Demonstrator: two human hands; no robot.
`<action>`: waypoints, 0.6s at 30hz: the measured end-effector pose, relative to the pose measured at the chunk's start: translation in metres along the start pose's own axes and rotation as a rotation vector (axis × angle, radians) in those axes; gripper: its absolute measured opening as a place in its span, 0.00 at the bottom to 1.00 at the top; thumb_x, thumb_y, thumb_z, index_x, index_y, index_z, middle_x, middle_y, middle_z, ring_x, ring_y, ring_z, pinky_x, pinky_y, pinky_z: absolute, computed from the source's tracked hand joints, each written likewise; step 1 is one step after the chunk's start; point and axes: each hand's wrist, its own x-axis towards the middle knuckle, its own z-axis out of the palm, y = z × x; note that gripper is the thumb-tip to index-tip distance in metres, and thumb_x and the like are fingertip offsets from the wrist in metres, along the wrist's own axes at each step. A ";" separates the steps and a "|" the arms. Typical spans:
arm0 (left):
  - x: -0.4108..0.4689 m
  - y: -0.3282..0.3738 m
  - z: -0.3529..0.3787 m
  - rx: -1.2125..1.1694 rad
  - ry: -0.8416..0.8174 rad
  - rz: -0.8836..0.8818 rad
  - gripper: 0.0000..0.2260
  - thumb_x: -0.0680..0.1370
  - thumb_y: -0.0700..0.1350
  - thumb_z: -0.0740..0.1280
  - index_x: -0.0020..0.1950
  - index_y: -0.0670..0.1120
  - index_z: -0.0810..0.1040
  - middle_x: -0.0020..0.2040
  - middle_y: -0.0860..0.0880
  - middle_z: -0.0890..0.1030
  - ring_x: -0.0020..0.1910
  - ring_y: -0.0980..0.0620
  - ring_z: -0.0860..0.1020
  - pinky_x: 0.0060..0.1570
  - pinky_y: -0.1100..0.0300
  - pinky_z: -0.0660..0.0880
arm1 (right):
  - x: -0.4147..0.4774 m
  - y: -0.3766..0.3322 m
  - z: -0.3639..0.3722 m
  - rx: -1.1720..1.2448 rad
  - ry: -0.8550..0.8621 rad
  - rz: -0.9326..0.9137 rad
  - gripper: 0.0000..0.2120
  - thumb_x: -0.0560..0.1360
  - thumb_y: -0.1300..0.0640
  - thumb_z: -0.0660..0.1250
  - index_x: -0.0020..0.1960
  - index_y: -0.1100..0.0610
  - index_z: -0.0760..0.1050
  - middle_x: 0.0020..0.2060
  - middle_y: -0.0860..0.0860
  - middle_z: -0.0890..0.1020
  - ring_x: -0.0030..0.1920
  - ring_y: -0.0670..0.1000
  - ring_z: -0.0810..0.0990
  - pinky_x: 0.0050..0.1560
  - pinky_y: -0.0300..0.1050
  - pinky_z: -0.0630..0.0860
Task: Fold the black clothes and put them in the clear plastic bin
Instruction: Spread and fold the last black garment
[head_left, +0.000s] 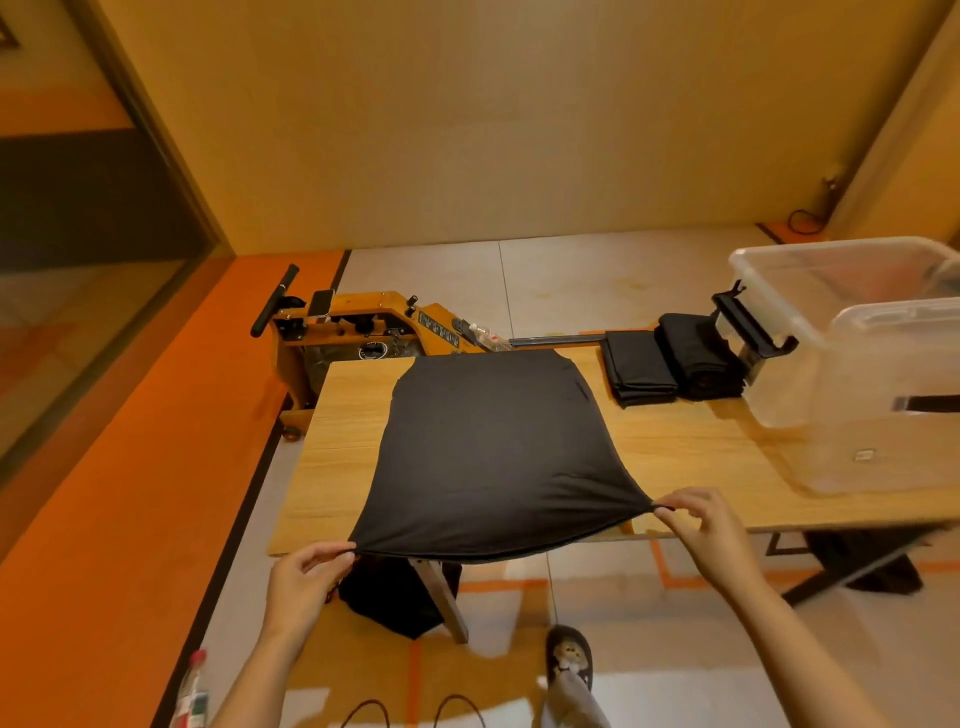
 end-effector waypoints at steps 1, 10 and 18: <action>-0.004 -0.004 -0.001 -0.011 0.008 -0.002 0.06 0.75 0.33 0.70 0.47 0.43 0.84 0.46 0.46 0.84 0.48 0.48 0.82 0.43 0.63 0.79 | -0.006 0.002 0.001 0.004 0.008 0.005 0.06 0.72 0.59 0.73 0.48 0.51 0.82 0.46 0.49 0.79 0.52 0.47 0.73 0.51 0.43 0.68; -0.026 -0.033 -0.016 -0.022 -0.025 -0.017 0.07 0.74 0.31 0.70 0.45 0.42 0.84 0.43 0.45 0.85 0.47 0.46 0.83 0.49 0.55 0.79 | -0.053 0.012 0.005 -0.045 0.037 0.022 0.08 0.72 0.59 0.73 0.47 0.46 0.80 0.46 0.46 0.78 0.51 0.47 0.75 0.51 0.44 0.70; -0.037 -0.050 -0.033 -0.040 -0.069 -0.029 0.08 0.74 0.31 0.70 0.47 0.41 0.84 0.43 0.45 0.85 0.48 0.44 0.83 0.51 0.52 0.79 | -0.078 0.012 0.003 0.021 0.030 0.099 0.07 0.72 0.60 0.73 0.47 0.50 0.80 0.46 0.50 0.80 0.48 0.46 0.76 0.49 0.44 0.71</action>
